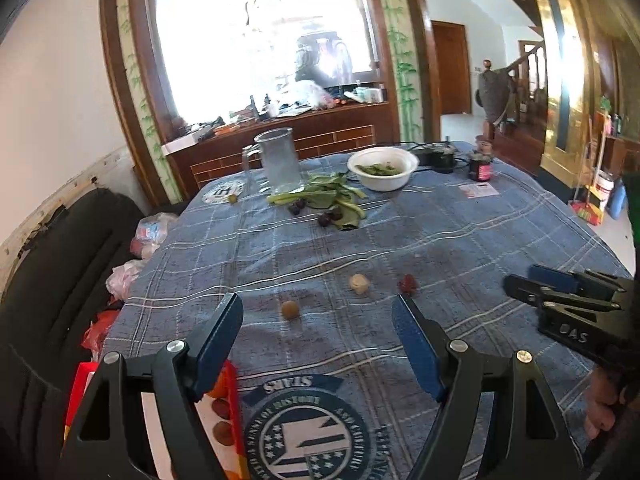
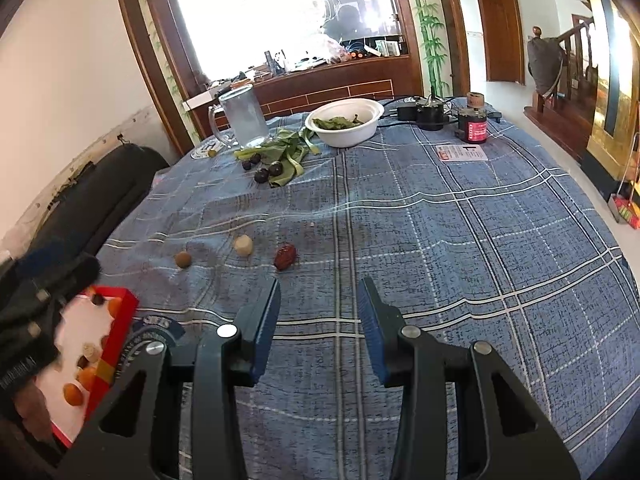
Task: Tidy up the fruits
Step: 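Move both grippers back over the table toward the remaining items, then grasp a red date with the right gripper while the left gripper grasps a pastry cube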
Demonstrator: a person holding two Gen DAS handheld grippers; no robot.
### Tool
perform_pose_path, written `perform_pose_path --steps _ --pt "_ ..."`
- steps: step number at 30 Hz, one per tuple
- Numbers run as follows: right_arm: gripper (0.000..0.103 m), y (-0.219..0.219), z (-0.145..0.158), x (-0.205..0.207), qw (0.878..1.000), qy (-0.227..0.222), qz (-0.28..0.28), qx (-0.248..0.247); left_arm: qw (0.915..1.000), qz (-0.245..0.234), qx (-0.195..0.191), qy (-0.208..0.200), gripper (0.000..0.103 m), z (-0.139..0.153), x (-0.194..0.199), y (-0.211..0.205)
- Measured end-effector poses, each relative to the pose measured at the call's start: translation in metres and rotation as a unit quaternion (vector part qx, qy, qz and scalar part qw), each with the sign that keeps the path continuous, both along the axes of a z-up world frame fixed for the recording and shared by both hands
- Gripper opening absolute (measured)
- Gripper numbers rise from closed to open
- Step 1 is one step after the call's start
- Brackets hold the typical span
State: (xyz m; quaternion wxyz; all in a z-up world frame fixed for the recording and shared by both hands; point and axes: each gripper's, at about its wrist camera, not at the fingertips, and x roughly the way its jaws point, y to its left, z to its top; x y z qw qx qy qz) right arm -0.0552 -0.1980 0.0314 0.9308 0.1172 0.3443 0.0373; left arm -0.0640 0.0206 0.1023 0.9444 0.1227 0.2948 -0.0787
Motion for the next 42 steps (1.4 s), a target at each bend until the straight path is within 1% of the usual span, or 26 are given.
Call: perform_pose_path --steps 3,7,10,13,15,18,24,25,26,27,28,29,30,33,35,36,38,42 --pt "0.042 -0.010 -0.011 0.010 1.000 0.016 -0.008 -0.007 0.9995 0.031 0.005 -0.001 0.077 -0.002 0.011 0.017" --pt "0.042 -0.013 -0.020 0.028 0.999 0.034 0.000 -0.008 0.9975 0.071 -0.001 0.001 0.077 -0.002 0.019 0.045" --pt "0.042 -0.002 -0.023 0.048 0.999 0.043 0.017 -0.010 0.9964 0.085 -0.005 0.006 0.077 -0.004 0.027 0.057" --pt "0.042 0.020 -0.025 0.068 0.998 0.046 0.043 -0.023 0.9963 0.084 -0.007 0.020 0.077 -0.008 0.036 0.057" --pt "0.042 0.032 -0.028 0.081 0.997 0.045 0.048 -0.028 0.9963 0.080 -0.011 0.028 0.077 -0.011 0.042 0.054" --pt "0.042 0.044 -0.037 0.101 0.996 0.065 0.049 -0.026 0.9962 0.076 -0.016 0.039 0.077 -0.015 0.050 0.049" --pt "0.041 0.060 -0.054 0.124 0.995 0.081 0.049 -0.033 0.9948 0.071 -0.021 0.070 0.077 -0.030 0.074 0.034" --pt "0.039 0.061 -0.057 0.125 0.994 0.085 0.051 -0.037 0.9946 0.072 -0.018 0.072 0.077 -0.033 0.078 0.030" --pt "0.035 0.062 -0.062 0.127 0.993 0.093 0.054 -0.040 0.9943 0.073 -0.016 0.075 0.077 -0.036 0.083 0.026" --pt "0.034 0.061 -0.065 0.129 0.993 0.099 0.056 -0.041 0.9939 0.074 -0.014 0.080 0.077 -0.040 0.088 0.022" --pt "0.030 0.060 -0.065 0.127 0.993 0.089 0.059 -0.046 0.9937 0.075 -0.013 0.082 0.077 -0.042 0.090 0.020" --pt "0.025 0.059 -0.065 0.127 0.993 0.093 0.062 -0.046 0.9936 0.073 -0.011 0.085 0.077 -0.046 0.094 0.015" --pt "0.021 0.056 -0.065 0.128 0.993 0.092 0.063 -0.045 0.9936 0.072 -0.008 0.087 0.077 -0.048 0.097 0.011" --pt "0.021 0.045 -0.064 0.128 0.993 0.084 0.065 -0.050 0.9936 0.067 0.001 0.091 0.077 -0.058 0.106 -0.003" --pt "0.020 0.030 -0.058 0.129 0.995 0.076 0.051 -0.034 0.9929 0.065 0.000 0.100 0.077 -0.064 0.113 -0.013" --pt "0.020 0.018 -0.054 0.129 0.997 0.070 0.039 -0.015 0.9926 0.063 -0.002 0.104 0.077 -0.066 0.117 -0.017" --pt "0.020 0.001 -0.049 0.129 0.998 0.063 0.013 0.007 0.9916 0.063 -0.002 0.113 0.077 -0.072 0.123 -0.027" --pt "0.020 -0.012 -0.044 0.129 0.998 0.055 -0.021 0.009 0.9894 0.062 0.001 0.131 0.076 -0.085 0.131 -0.044"
